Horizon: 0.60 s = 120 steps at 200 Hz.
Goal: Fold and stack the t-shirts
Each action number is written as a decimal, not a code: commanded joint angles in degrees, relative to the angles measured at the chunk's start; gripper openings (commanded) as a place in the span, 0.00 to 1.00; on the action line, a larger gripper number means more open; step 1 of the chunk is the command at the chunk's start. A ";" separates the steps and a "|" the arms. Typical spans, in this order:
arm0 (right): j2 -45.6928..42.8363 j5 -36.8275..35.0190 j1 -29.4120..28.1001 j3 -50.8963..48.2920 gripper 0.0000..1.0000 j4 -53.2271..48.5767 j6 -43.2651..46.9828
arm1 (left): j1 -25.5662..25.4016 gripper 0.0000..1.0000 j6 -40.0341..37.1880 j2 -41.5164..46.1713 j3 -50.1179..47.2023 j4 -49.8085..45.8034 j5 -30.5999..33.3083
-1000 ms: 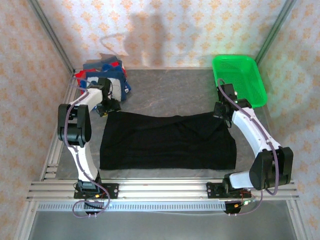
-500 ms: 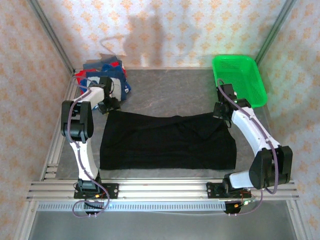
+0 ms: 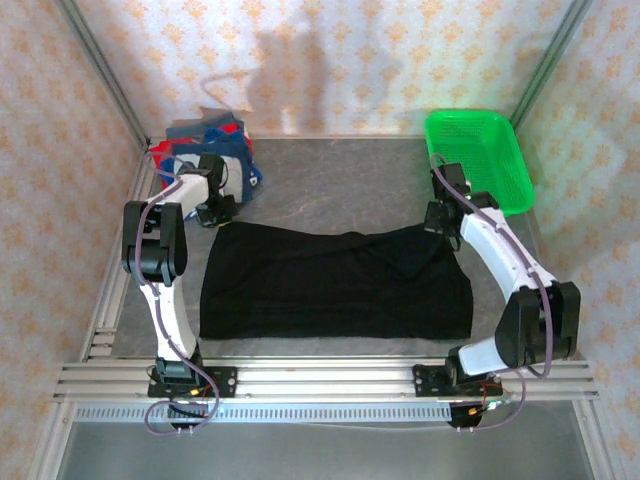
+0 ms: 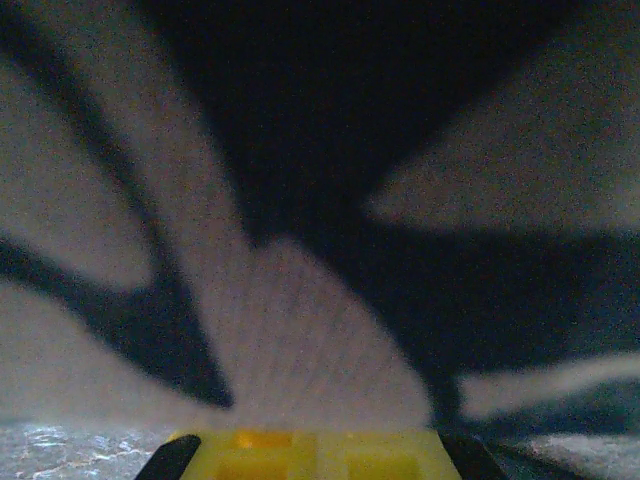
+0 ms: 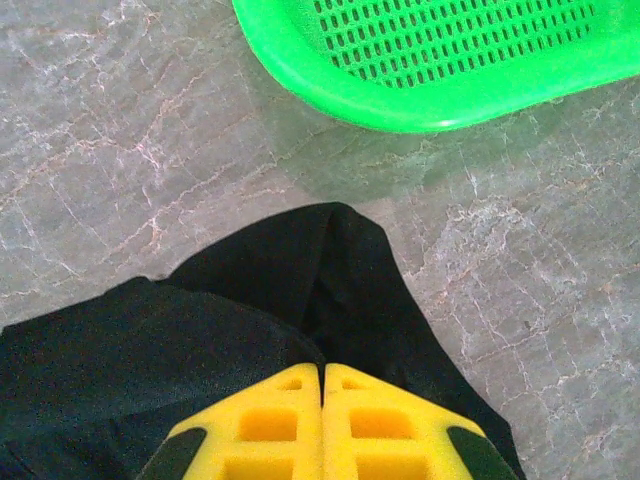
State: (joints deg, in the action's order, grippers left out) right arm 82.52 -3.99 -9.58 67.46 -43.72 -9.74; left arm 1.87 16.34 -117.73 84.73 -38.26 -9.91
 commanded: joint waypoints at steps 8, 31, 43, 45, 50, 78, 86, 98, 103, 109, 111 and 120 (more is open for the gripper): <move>3.30 -1.05 0.00 7.04 0.00 0.80 1.83 | 0.24 0.00 -1.54 5.70 3.72 -3.41 3.25; 7.36 -2.91 0.03 13.49 0.00 1.00 4.22 | 0.74 0.00 -0.96 9.85 5.47 -3.93 3.51; 9.31 -4.49 0.00 16.48 0.00 1.69 5.41 | 1.02 0.00 -0.63 11.59 5.80 -3.75 3.21; 9.56 -4.74 0.00 16.94 0.00 1.82 5.49 | 1.03 0.00 -0.55 11.83 5.86 -3.75 3.23; 10.51 -5.25 0.00 18.22 0.00 2.25 6.02 | 1.11 0.00 -0.44 12.55 6.03 -3.77 3.39; 14.19 -5.97 0.00 23.18 0.00 4.46 8.20 | 1.56 0.00 -0.76 15.17 6.41 -3.82 2.92; 14.92 -6.59 0.00 24.09 0.00 5.23 8.89 | 1.65 0.00 -0.96 15.69 6.33 -3.85 2.82; 16.05 -7.54 0.00 25.16 0.00 6.82 10.06 | 1.82 0.00 -1.22 16.25 6.21 -3.93 2.53; 16.38 -7.90 0.01 25.50 0.00 7.58 10.55 | 1.90 0.00 -1.31 16.43 6.03 -3.86 2.48; 16.85 -8.06 0.01 26.05 0.00 8.54 11.26 | 1.95 0.00 -1.31 16.61 5.77 -3.72 2.21; 16.96 -8.19 0.00 26.23 0.00 8.85 11.44 | 1.99 0.00 -1.31 16.65 5.68 -3.74 2.14; 17.66 -8.20 -0.03 26.86 0.00 10.53 12.61 | 2.04 0.00 -1.23 16.78 5.33 -3.40 1.75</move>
State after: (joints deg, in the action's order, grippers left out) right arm 98.43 -8.62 -9.58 91.15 -38.17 -1.21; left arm 3.16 16.12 -101.84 90.39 -40.71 -8.54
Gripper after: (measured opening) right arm 0.051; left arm 0.041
